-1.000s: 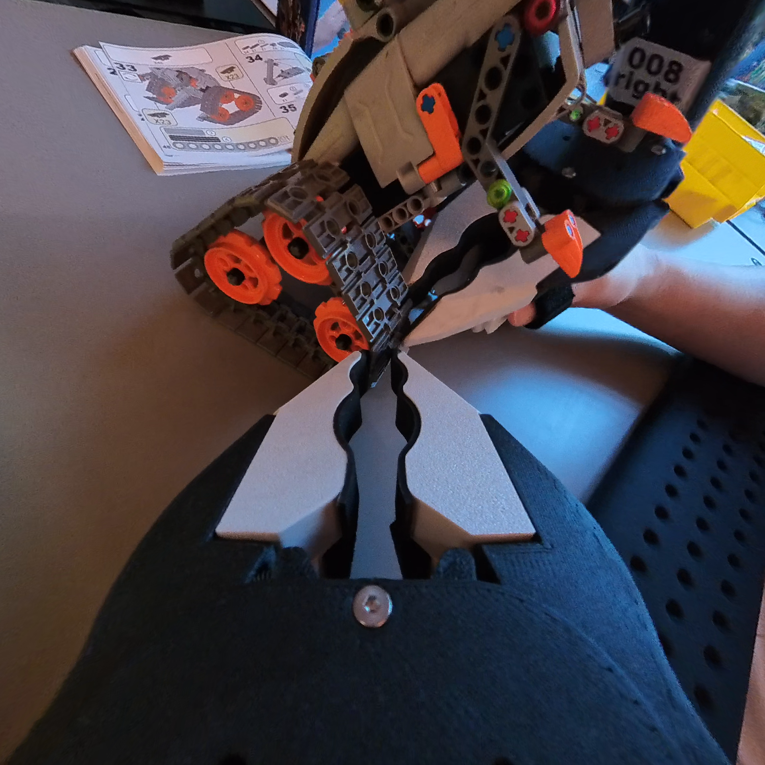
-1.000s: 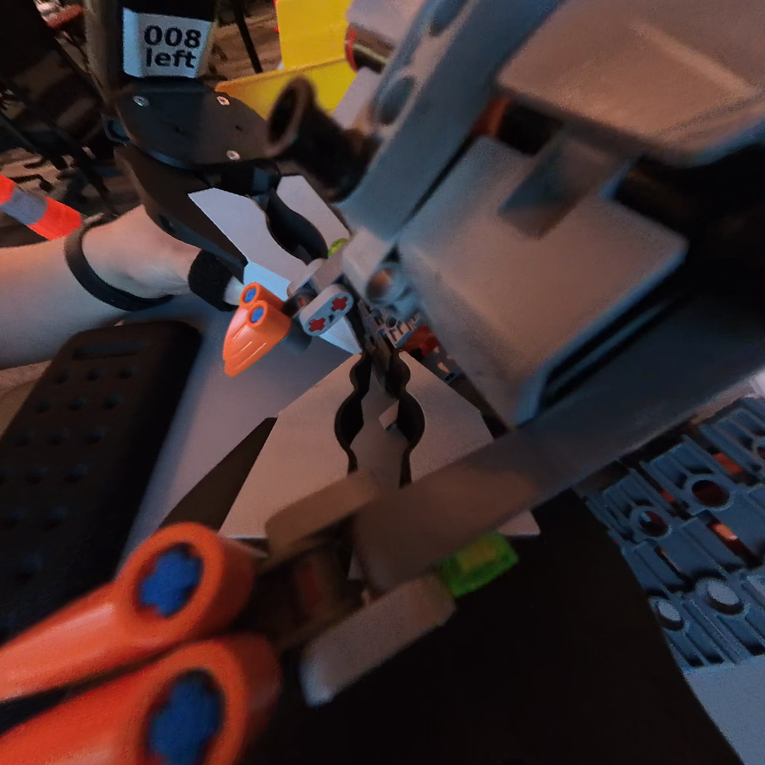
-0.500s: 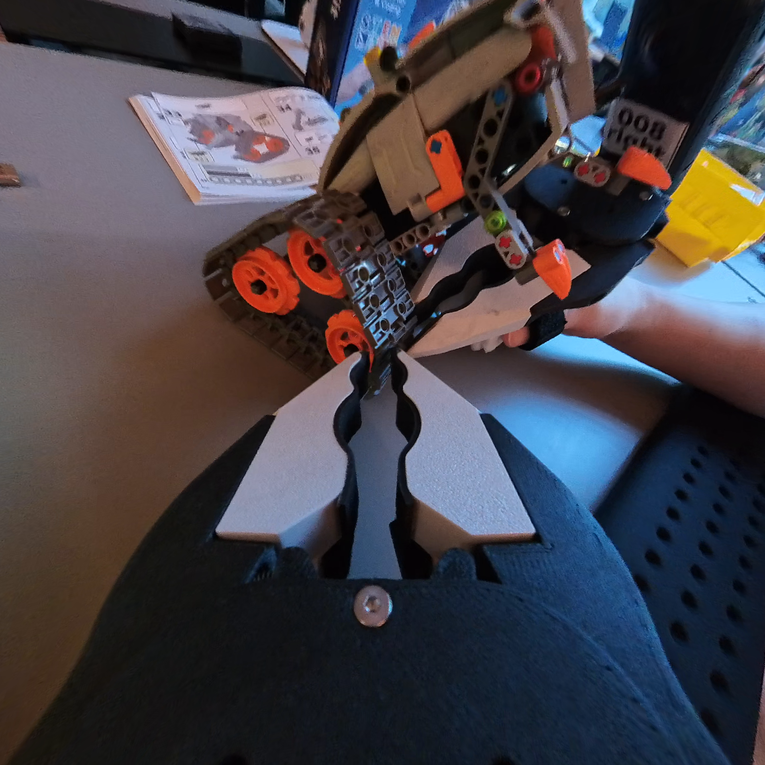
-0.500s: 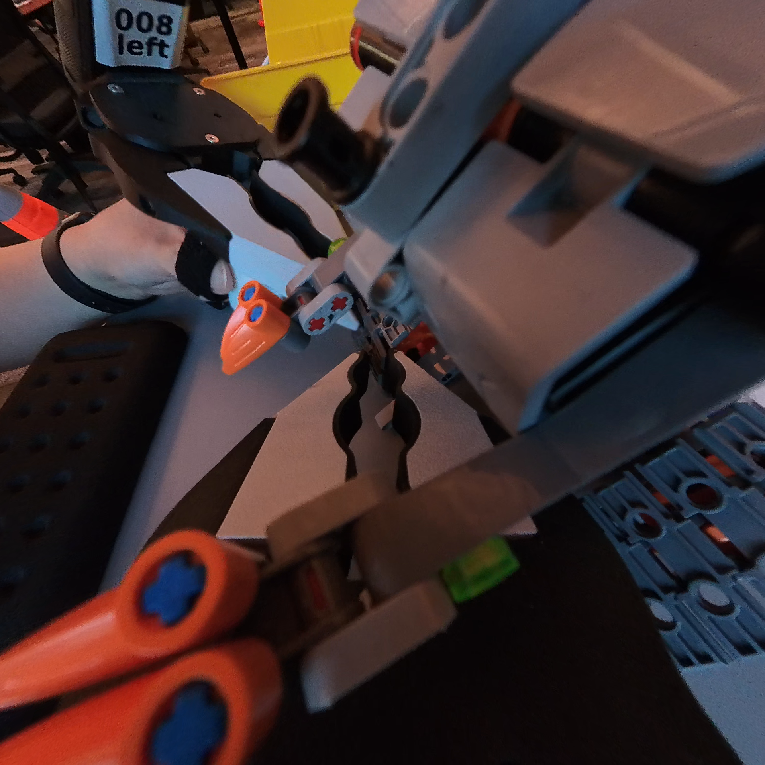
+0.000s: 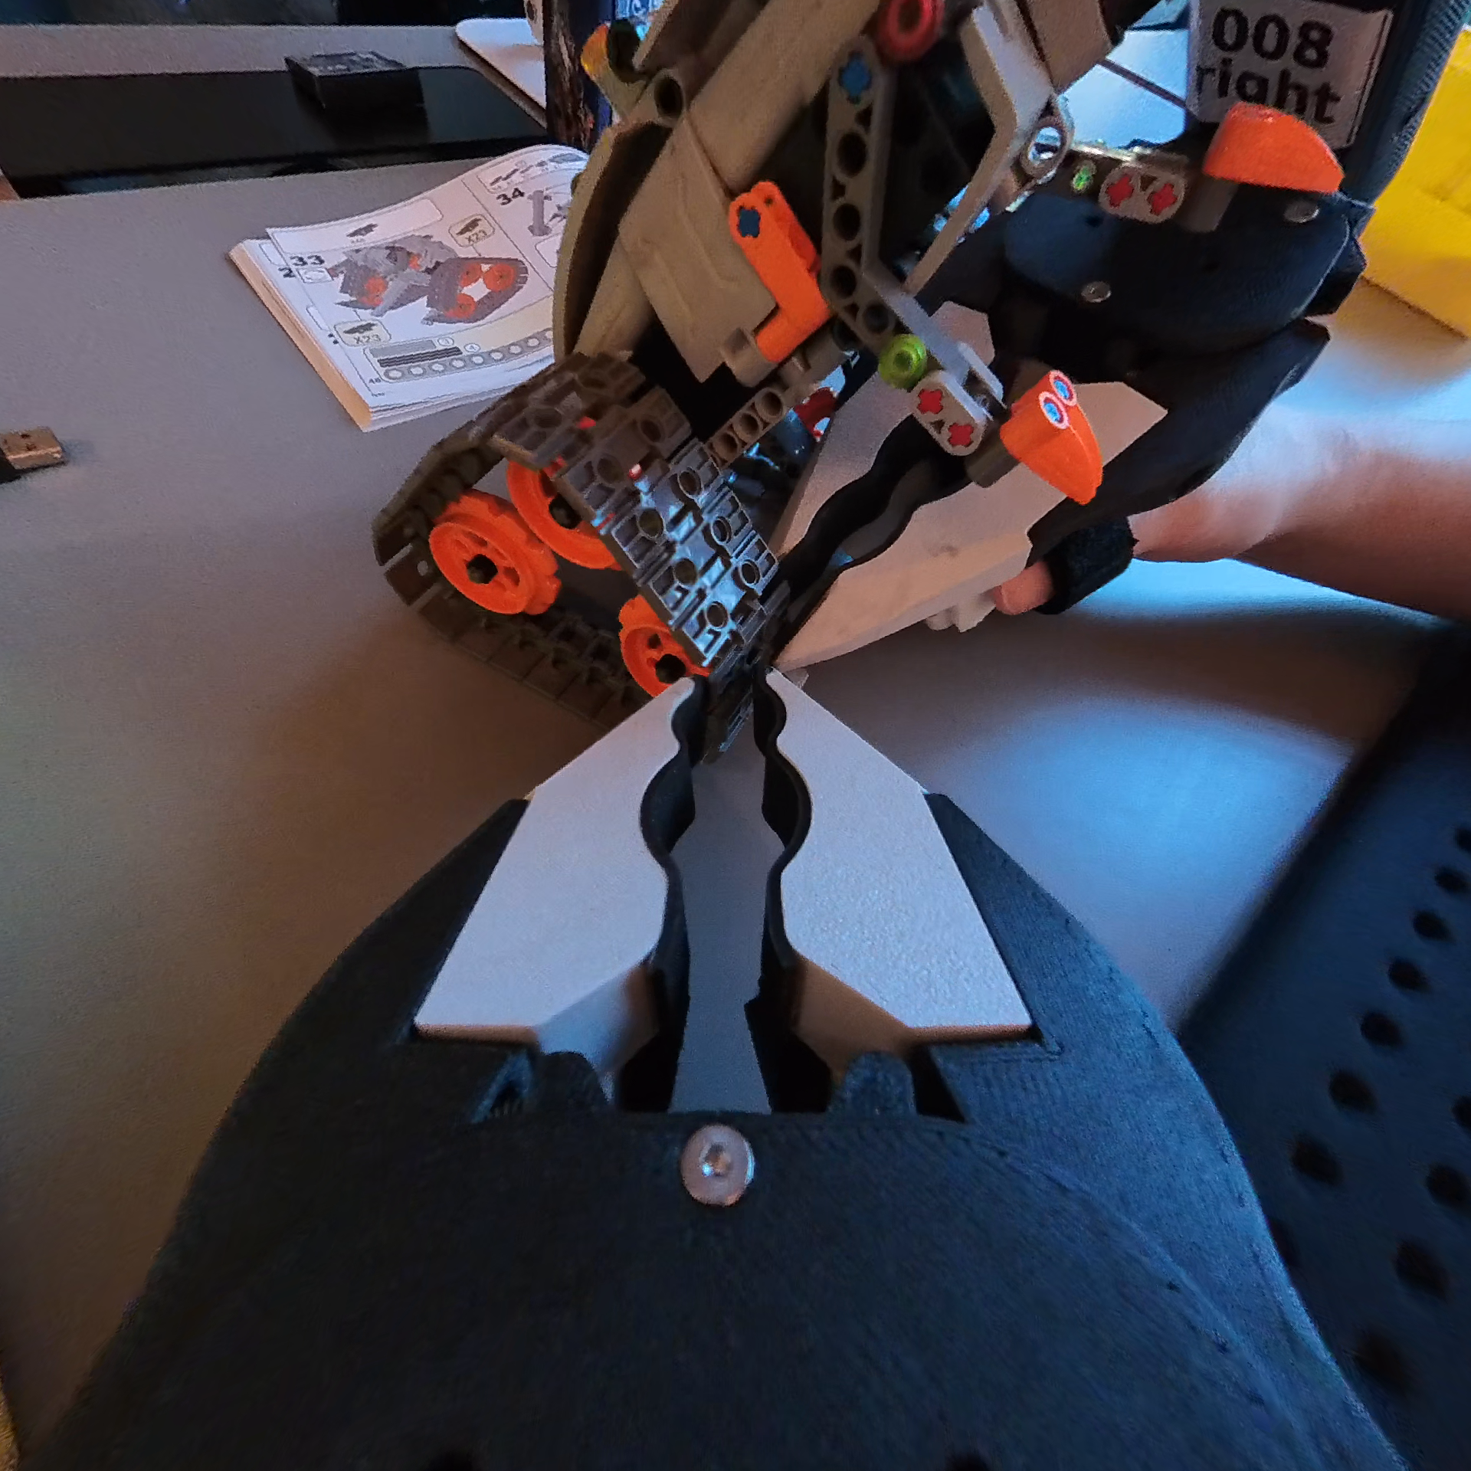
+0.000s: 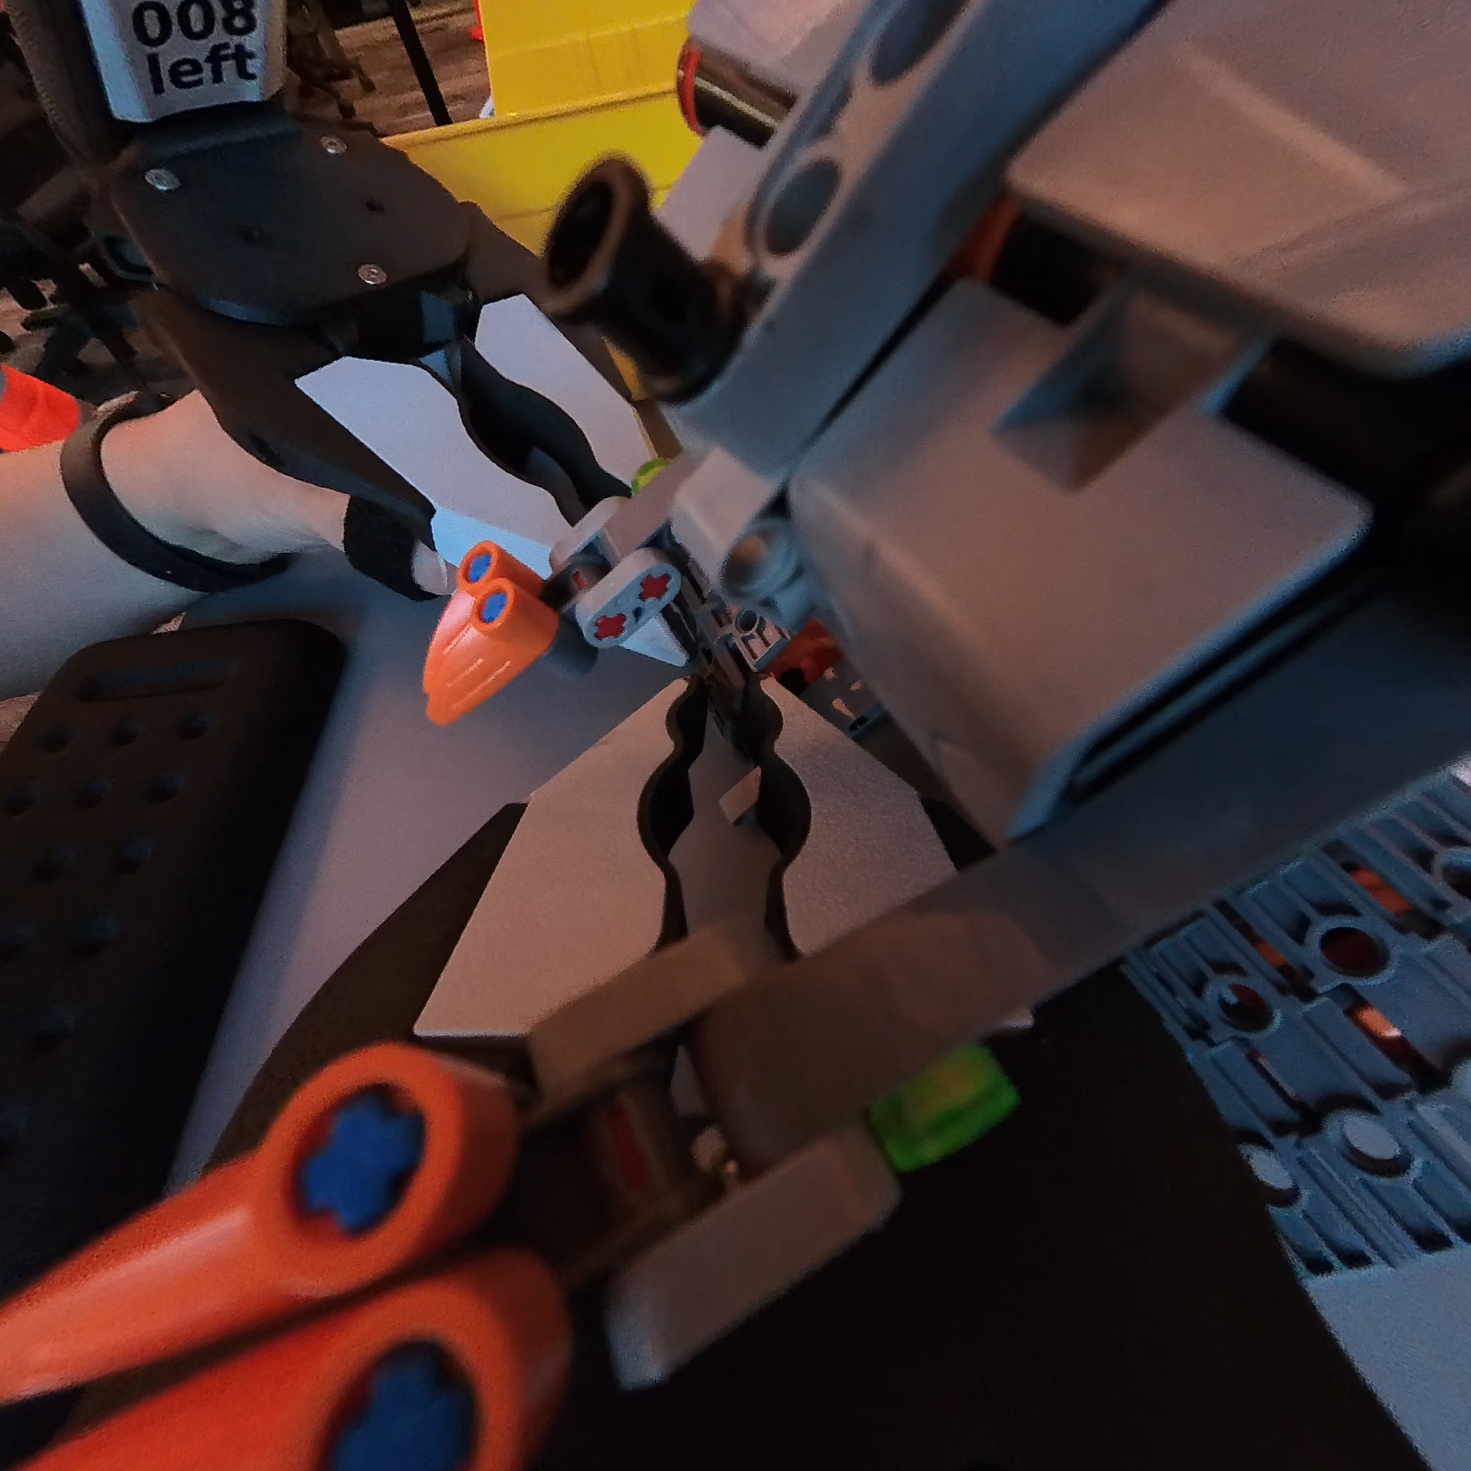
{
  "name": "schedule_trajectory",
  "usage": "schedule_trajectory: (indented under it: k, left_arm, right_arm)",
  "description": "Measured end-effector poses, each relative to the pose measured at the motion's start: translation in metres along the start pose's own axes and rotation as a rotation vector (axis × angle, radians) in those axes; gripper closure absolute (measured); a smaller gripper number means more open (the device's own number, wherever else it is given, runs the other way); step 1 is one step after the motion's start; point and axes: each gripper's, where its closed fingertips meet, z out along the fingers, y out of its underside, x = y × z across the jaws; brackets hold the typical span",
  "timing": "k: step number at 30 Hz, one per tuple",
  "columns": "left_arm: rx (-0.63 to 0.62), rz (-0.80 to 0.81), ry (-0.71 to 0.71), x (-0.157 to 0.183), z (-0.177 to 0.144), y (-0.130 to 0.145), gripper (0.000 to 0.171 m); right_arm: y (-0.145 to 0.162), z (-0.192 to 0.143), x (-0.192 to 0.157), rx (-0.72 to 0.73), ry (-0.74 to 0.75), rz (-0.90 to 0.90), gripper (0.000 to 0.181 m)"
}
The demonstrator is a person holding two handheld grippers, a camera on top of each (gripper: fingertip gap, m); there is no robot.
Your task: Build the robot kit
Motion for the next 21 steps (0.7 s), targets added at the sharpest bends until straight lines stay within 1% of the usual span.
schedule_trajectory:
  k: [4,11,21]
  left_arm:
    - [-0.005,-0.036,0.039,0.001,0.0004,0.0007,0.163]
    - [-0.01,-0.021,0.025,0.0012,0.0025,0.0005,0.163]
    - [-0.007,-0.069,0.028,-0.0005,0.0035,0.0002,0.164]
  right_arm:
    - [-0.0001,-0.0001,-0.0002,0.004,0.005,0.005,0.172]
    - [-0.0015,-0.0005,0.0019,0.024,0.003,0.067,0.171]
    - [-0.0008,0.0004,0.0034,0.009,0.031,0.056,0.168]
